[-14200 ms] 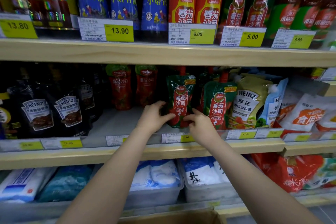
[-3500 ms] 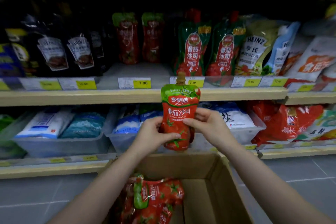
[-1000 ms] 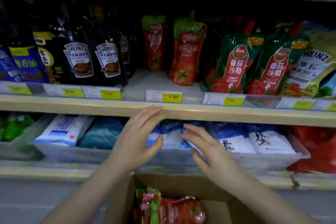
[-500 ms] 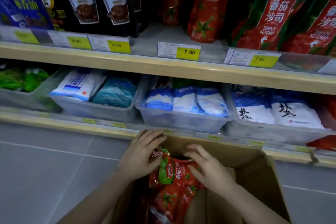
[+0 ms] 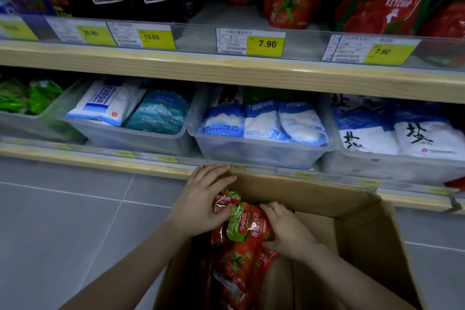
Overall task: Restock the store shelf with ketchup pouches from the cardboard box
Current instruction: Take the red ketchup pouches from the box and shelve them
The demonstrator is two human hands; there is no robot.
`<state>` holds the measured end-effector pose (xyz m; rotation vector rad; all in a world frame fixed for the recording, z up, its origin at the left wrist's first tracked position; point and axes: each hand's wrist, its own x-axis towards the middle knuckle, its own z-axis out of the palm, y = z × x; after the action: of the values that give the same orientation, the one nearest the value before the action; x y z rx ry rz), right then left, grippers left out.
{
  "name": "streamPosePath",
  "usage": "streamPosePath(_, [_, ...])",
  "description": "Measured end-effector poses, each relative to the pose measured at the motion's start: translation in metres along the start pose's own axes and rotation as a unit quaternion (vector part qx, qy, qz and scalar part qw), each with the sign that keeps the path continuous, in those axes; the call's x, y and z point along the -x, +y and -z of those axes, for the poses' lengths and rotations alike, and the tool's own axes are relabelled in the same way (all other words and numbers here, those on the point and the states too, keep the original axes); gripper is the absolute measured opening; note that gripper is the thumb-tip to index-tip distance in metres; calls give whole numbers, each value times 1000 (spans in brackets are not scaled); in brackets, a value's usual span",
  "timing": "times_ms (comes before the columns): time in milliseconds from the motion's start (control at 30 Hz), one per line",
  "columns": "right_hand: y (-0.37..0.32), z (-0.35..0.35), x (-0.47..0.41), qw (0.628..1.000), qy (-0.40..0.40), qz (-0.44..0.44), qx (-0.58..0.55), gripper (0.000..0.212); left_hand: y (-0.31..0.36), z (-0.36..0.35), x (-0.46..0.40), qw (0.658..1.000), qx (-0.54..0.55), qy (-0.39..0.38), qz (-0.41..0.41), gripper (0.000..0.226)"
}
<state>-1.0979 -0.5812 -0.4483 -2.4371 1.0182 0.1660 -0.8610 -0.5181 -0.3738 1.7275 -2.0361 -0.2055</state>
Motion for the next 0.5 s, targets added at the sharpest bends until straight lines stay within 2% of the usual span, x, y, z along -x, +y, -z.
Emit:
streamPosePath(100, [-1, -5, 4, 998, -3, 3, 60, 98, 0, 0, 0, 1000, -3, -1, 1, 54])
streamPosePath(233, [-3, -3, 8, 996, 27, -5, 80, 90, 1, 2, 0, 1000, -5, 4, -3, 53])
streamPosePath(500, [-9, 35, 38, 986, 147, -57, -58, 75, 7, 8, 0, 1000, 0, 8, 7, 59])
